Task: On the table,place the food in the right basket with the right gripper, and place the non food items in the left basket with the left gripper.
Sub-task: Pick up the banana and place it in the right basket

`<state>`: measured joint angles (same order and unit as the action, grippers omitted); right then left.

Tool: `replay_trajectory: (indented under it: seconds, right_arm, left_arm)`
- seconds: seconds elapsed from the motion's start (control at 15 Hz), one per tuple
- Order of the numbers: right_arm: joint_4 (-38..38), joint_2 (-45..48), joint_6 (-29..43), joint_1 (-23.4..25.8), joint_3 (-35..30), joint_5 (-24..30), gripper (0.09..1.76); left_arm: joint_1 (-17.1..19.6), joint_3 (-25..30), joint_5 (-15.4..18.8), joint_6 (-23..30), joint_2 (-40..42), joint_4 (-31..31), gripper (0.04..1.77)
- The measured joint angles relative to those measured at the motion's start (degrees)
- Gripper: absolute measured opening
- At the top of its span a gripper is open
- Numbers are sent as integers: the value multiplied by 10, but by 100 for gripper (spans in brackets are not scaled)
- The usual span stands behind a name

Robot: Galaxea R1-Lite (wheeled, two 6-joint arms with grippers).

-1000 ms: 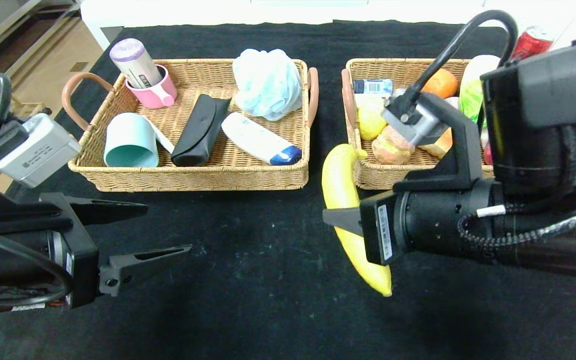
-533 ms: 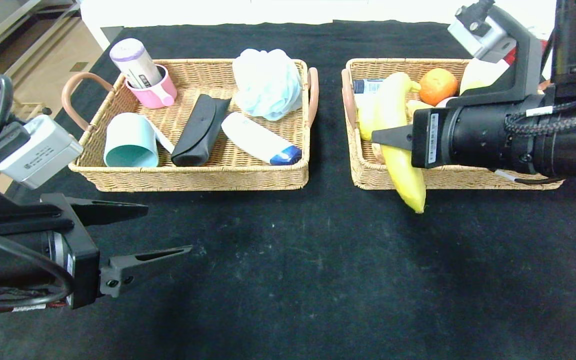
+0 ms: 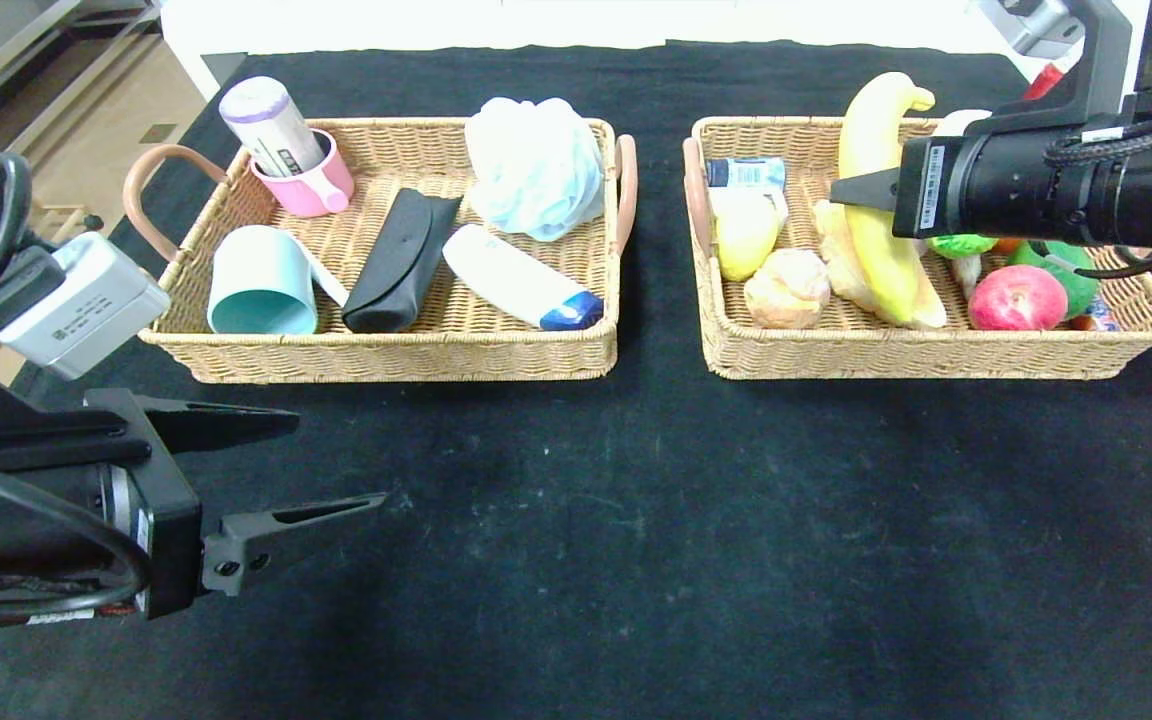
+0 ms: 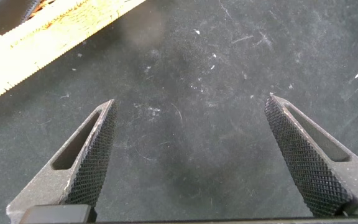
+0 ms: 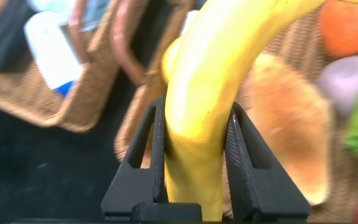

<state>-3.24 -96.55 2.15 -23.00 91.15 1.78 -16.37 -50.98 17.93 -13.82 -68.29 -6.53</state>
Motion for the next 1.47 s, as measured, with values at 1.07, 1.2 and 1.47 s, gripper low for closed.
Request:
replay_trajectory:
  seconds: [1.07,1.2,1.47]
  right_arm:
    - [0,-75,-47,58,71,11,132]
    - [-1,-72,-48,58,71,11,141]
    - [-7,-38,-77,57,47,15,153]
  left_arm:
    - [-1,1,1,0,0,0,172]
    - [-1,1,1,0,-1,0,172]
    - [-1,1,1,0,-1,0,172]
